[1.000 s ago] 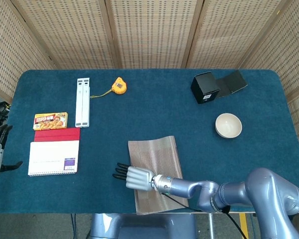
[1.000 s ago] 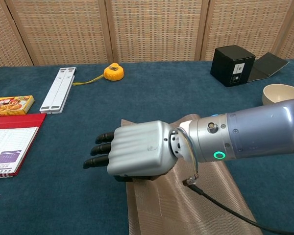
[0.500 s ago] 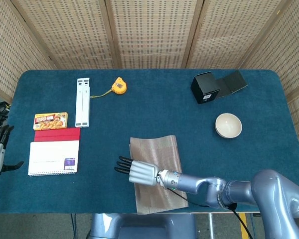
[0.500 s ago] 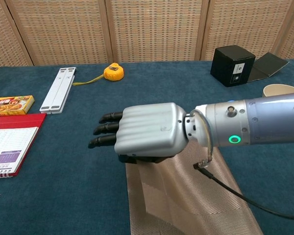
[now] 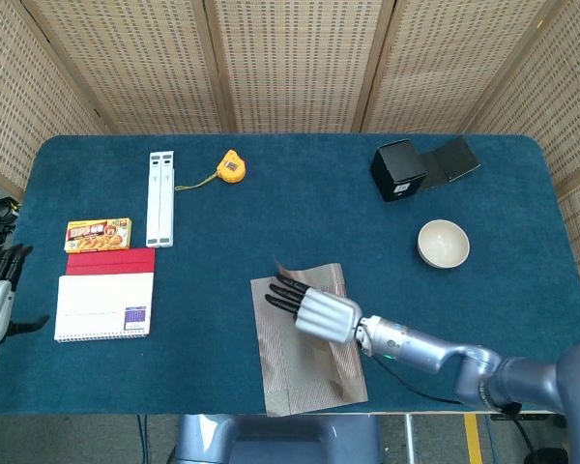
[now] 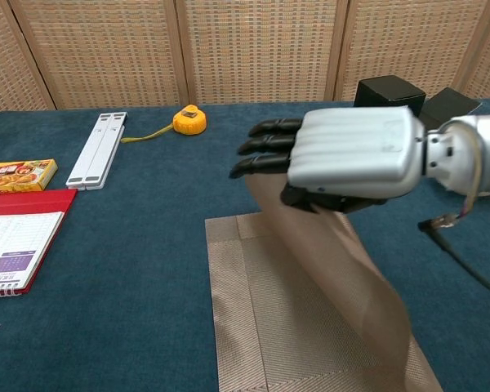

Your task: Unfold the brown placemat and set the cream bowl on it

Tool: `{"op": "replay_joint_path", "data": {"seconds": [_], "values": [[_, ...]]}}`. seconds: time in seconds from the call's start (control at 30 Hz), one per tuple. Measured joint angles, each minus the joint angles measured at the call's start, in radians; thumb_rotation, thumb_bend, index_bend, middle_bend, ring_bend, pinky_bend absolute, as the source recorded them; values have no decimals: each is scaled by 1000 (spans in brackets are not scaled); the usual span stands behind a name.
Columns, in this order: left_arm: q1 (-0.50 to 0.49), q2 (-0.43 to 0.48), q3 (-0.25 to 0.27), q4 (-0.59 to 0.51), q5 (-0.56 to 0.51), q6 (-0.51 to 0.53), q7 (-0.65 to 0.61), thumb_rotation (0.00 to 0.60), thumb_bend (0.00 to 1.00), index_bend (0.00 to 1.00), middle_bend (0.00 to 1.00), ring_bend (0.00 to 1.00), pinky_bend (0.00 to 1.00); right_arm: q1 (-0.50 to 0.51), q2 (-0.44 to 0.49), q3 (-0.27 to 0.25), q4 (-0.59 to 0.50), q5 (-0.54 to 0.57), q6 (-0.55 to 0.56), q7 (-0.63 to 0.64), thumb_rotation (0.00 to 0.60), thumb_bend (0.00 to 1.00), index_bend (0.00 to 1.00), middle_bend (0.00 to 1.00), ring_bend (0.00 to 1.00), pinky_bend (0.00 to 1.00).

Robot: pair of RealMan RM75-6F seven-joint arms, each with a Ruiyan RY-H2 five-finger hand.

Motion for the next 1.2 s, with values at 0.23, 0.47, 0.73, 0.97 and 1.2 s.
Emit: {"op": "replay_joint_path", "data": {"seconds": [0.23, 0.47, 0.73, 0.97, 1.2], "values": [[8, 0, 11, -14, 33, 23, 6, 600, 0, 0, 0, 0, 0, -124, 112, -33, -18, -4, 119, 14, 600, 461, 962, 163, 0, 73], [24, 5, 27, -28, 82, 57, -1, 600, 0, 0, 0, 0, 0, -248, 145, -67, 38, -2, 219, 77, 600, 461, 962, 161, 0, 75], [43, 10, 41, -40, 125, 92, -10, 600, 0, 0, 0, 0, 0, -365, 127, -89, 209, 3, 283, 163, 600, 461, 962, 160, 0, 78], [52, 12, 48, -46, 142, 106, -14, 600, 0, 0, 0, 0, 0, -445, 90, -103, 366, 9, 310, 260, 600, 461, 957, 153, 0, 80], [56, 14, 47, -48, 149, 111, -16, 600, 0, 0, 0, 0, 0, -483, 68, -111, 428, -23, 316, 211, 600, 0, 4, 0, 0, 0]]}}
